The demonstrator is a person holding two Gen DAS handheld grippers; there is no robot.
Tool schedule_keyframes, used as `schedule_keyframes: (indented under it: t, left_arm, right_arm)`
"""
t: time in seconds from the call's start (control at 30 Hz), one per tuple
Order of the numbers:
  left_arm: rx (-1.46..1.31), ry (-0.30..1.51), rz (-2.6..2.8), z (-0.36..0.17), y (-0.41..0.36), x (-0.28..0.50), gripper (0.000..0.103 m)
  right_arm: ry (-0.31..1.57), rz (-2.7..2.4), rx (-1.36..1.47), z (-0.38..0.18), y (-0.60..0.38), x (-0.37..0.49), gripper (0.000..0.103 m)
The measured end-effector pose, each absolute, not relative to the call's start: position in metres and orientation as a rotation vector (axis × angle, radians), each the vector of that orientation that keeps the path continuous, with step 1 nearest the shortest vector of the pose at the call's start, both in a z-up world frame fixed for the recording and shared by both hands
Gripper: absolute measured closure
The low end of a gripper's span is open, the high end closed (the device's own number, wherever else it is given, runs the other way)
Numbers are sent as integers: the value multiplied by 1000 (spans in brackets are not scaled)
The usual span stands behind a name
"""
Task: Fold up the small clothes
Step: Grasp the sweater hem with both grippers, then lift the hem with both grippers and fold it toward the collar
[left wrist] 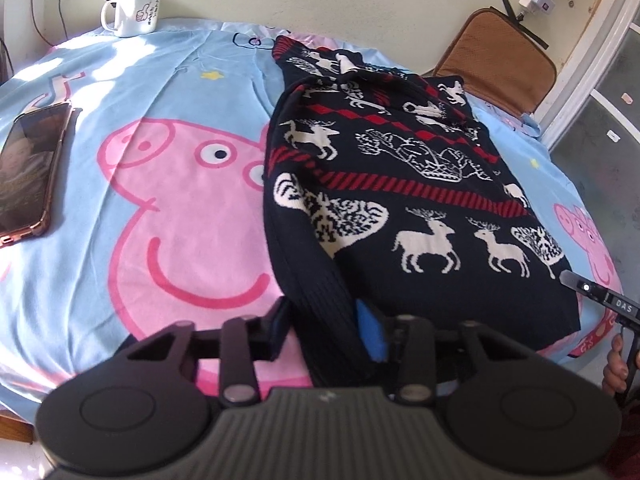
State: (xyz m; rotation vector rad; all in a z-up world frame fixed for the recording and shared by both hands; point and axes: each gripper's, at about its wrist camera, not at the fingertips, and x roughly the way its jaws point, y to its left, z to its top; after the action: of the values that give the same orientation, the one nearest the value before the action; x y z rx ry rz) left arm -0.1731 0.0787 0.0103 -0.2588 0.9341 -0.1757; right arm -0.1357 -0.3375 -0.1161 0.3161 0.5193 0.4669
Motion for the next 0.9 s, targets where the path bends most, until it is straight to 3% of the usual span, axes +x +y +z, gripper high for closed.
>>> schedule_keyframes:
  t: [0.1,0.37,0.43,0.5,0.6,0.7,0.77,0.83,0.87,0.9]
  left_arm:
    - [-292,955,-187,11,92,-175,92]
    - [-299,929,-171,22,110,-192,93]
    - [-300,945,-166,19,106,-190,89]
    - [-294,960,-175,13,101,-187,68]
    - [-283,950,-196,12,94,-187,54]
    - [-284,947,-202,13,92,-184,54]
    - [-280,954,-206,11,91,-183,61]
    - [-278,967,-217,10,91,-182,88]
    - [-293,974,-230,9,93,-182,96]
    - [-305,967,-238,10,94,-183,96]
  right_arm:
    - [550,487,315,-116,-346,-142,83]
    - [607,589,372,-122,-347,-149,80]
    - [611,600,394,-123,-345,-146,79]
    - [612,601,391,-122,-344,-146,79]
    - [615,585,384,-119,-348,-149,79]
    - [608,554,397,-118,-356,-152,76]
    - [610,553,420,-120,-359,-152,75]
    - [620,593,414,-121,-353,-152,75]
    - [628,623,391,-121,-347,-153,80]
    - [620,645,359,-120,-341,-155,89]
